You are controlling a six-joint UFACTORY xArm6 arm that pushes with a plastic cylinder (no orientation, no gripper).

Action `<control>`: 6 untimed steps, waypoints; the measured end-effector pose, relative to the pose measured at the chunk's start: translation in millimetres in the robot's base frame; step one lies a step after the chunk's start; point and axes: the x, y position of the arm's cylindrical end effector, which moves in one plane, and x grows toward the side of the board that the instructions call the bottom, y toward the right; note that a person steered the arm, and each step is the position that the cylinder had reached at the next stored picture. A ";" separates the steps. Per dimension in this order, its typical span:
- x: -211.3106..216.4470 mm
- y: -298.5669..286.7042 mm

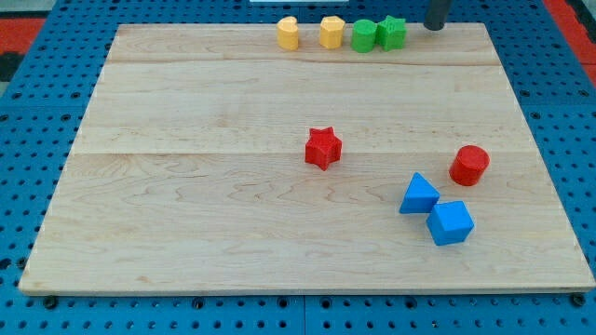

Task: Move the green blocks diagonally top left to the red circle

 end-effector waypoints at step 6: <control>47.9 -213.0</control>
